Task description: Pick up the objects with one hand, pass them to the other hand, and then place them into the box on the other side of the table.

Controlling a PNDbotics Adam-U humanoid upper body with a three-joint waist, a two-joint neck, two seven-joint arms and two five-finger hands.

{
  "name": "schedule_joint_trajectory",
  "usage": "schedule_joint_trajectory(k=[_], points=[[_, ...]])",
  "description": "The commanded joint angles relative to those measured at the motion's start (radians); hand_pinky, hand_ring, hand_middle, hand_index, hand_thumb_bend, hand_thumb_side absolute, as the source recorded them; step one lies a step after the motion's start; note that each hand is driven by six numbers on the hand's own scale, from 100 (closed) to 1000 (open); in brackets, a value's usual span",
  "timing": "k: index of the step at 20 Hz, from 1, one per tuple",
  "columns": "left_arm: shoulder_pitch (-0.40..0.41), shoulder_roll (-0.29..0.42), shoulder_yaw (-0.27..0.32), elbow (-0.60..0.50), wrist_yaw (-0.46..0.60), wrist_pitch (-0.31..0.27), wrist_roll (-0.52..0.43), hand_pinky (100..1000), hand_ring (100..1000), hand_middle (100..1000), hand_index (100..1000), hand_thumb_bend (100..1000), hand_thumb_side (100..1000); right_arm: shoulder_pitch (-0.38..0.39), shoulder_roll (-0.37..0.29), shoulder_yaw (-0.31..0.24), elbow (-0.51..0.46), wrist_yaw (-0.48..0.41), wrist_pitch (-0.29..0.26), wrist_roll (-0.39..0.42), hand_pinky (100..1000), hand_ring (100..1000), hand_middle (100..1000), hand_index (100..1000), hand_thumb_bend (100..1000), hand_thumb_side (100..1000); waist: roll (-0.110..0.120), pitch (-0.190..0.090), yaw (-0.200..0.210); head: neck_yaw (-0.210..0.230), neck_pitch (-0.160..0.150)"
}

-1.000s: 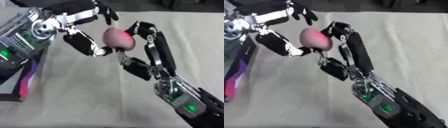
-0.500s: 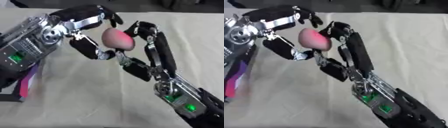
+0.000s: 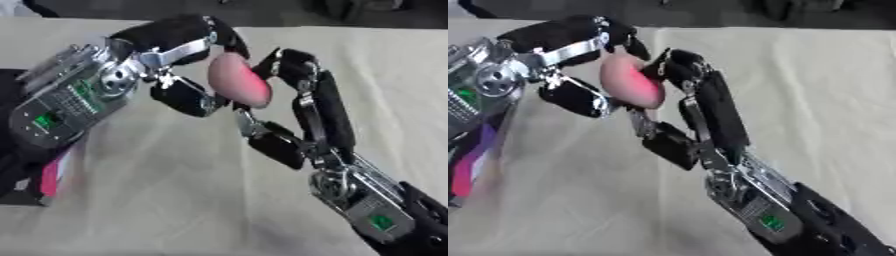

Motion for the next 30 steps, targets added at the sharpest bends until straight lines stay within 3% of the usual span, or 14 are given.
schedule_joint_trajectory(k=[1, 7, 10, 14, 16, 20, 24, 30], points=[[-0.02, 0.0, 0.006, -0.002, -0.023, -0.007, 0.012, 759, 911, 609, 764, 100, 130, -0.005, -0.014, -0.002, -0.02, 0.009, -0.004, -0.002, 558, 513, 462, 498, 100, 100, 0.002, -0.015, 0.001, 0.002, -0.014], [-0.017, -0.009, 0.001, -0.002, 0.002, -0.046, 0.029, 749, 845, 517, 610, 100, 186, -0.001, -0.011, 0.0, -0.02, 0.002, -0.004, 0.011, 563, 519, 472, 506, 100, 100, -0.001, -0.012, 0.002, -0.001, -0.012], [-0.018, -0.005, -0.005, -0.011, 0.04, -0.073, 0.033, 745, 824, 497, 564, 100, 163, 0.002, -0.01, -0.001, -0.02, -0.01, -0.001, 0.016, 549, 515, 471, 503, 100, 100, -0.001, -0.012, 0.003, -0.002, -0.011], [-0.019, 0.002, -0.005, -0.021, 0.057, -0.078, 0.044, 748, 837, 519, 602, 100, 115, 0.003, -0.011, -0.003, -0.02, -0.023, 0.005, 0.011, 546, 515, 471, 503, 100, 100, -0.001, -0.013, 0.003, -0.004, -0.013], [-0.019, 0.008, -0.006, -0.025, 0.054, -0.074, 0.044, 762, 878, 578, 680, 111, 100, 0.002, -0.012, -0.003, -0.02, -0.025, 0.008, 0.006, 541, 514, 471, 502, 100, 100, 0.0, -0.013, 0.003, -0.004, -0.014], [-0.015, 0.021, -0.012, -0.025, 0.015, -0.053, 0.004, 798, 970, 691, 821, 310, 112, 0.001, -0.013, -0.004, -0.02, -0.021, 0.006, -0.018, 533, 510, 467, 501, 100, 100, 0.001, -0.012, 0.003, -0.005, -0.011], [-0.01, 0.039, -0.007, -0.03, -0.018, -0.019, -0.03, 800, 990, 712, 838, 367, 138, 0.002, -0.014, -0.004, -0.02, -0.02, 0.004, -0.046, 529, 506, 461, 496, 100, 100, 0.003, -0.012, 0.001, -0.006, -0.011], [-0.004, 0.076, 0.01, -0.067, -0.01, 0.002, -0.018, 799, 989, 710, 835, 359, 131, 0.003, -0.017, -0.003, -0.02, -0.019, 0.0, -0.085, 530, 505, 459, 494, 100, 100, 0.005, -0.012, 0.004, -0.011, -0.012]])
